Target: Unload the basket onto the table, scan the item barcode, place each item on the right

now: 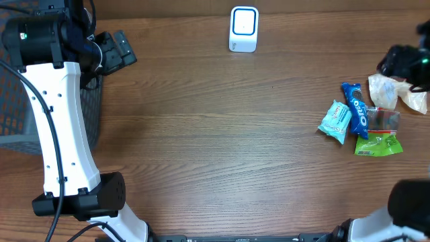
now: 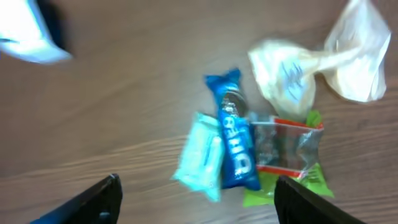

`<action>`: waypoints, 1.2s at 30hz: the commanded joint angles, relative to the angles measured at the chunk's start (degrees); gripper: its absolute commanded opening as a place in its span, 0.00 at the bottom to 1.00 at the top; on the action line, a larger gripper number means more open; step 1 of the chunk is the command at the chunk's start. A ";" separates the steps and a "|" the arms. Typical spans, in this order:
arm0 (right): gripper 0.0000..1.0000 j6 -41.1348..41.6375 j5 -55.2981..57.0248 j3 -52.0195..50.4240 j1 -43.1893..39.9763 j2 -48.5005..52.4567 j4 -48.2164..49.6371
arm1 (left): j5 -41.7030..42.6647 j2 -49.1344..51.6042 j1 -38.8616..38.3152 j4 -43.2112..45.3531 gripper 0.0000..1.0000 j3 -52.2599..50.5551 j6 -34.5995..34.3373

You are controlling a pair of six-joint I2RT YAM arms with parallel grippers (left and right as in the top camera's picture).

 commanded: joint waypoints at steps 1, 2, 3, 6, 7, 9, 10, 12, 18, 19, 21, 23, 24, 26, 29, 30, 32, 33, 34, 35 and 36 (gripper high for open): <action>0.88 -0.31 -6.99 6.25 -0.02 -8.59 -2.71 | 0.04 -1.62 -0.04 -0.11 1.00 0.39 0.50; 1.00 -0.31 -7.52 7.04 -0.02 -10.32 -3.65 | 0.04 -1.62 -0.04 -0.11 1.00 0.39 0.48; 1.00 -0.28 -8.00 7.52 -0.02 -12.09 -4.48 | 0.04 -1.62 -0.04 -0.11 1.00 0.39 0.50; 1.00 -0.22 -9.16 7.74 -0.02 -18.43 -7.74 | 0.04 -1.62 -0.04 -0.11 1.00 0.39 0.50; 1.00 0.22 -9.16 7.74 -0.02 -20.26 -8.85 | 0.04 -1.62 -0.04 -0.11 1.00 0.39 0.50; 1.00 0.87 -9.92 7.74 -0.02 -24.09 -11.39 | 0.04 -1.62 -0.04 -0.11 1.00 0.39 0.48; 1.00 2.71 -10.71 7.74 -0.02 -26.03 -12.72 | 0.04 -1.62 -0.04 -0.11 1.00 0.39 0.50; 1.00 6.71 -11.78 7.63 -0.02 -29.18 -13.25 | 0.04 -1.62 -0.04 -0.11 1.00 0.39 0.48; 1.00 6.84 -11.67 7.63 -0.02 -36.70 -13.31 | 0.04 -1.62 -0.04 -0.11 1.00 0.39 0.48; 1.00 6.86 -11.69 7.63 -0.02 -37.42 -13.49 | 0.04 -1.62 -0.04 -0.11 1.00 0.39 0.48; 1.00 6.86 -11.72 7.63 -0.02 -38.18 -13.49 | 0.04 -1.62 -0.04 -0.11 1.00 0.39 0.48; 1.00 6.86 -11.72 7.63 -0.02 -38.36 -13.49 | 0.04 -1.62 -0.04 -0.11 1.00 0.39 0.50; 1.00 6.88 -11.74 7.63 -0.02 -38.36 -13.49 | 0.04 -1.62 -0.04 -0.11 1.00 0.39 0.50; 1.00 6.78 -11.65 7.61 -0.02 -38.36 -13.46 | 0.04 -1.62 -0.04 -0.11 1.00 0.39 0.48; 1.00 4.20 -10.78 7.58 -0.20 -38.36 -13.46 | 0.04 -1.62 -0.04 -0.11 1.00 0.39 0.50; 1.00 1.68 -10.82 7.56 -0.55 -38.38 -13.29 | 0.04 -1.62 -0.04 -0.11 1.00 0.39 0.48; 1.00 -2.82 -10.75 7.45 -0.55 -39.17 -12.81 | 0.07 -1.62 -0.04 -0.11 1.00 0.39 0.50; 1.00 -4.94 -10.80 7.08 -0.24 -39.67 -12.48 | 0.04 -1.62 -0.04 -0.11 1.00 0.39 0.48; 1.00 -7.08 -10.78 6.03 0.17 -40.65 -11.13 | 0.04 -1.62 -0.04 -0.11 1.00 0.39 0.50; 1.00 -8.09 -10.75 4.70 0.68 -41.64 -9.42 | 0.04 -1.62 -0.04 -0.11 1.00 0.39 0.50; 1.00 -8.70 -10.73 2.86 1.29 -42.93 -7.04 | 0.04 -1.62 -0.04 -0.11 1.00 0.39 0.50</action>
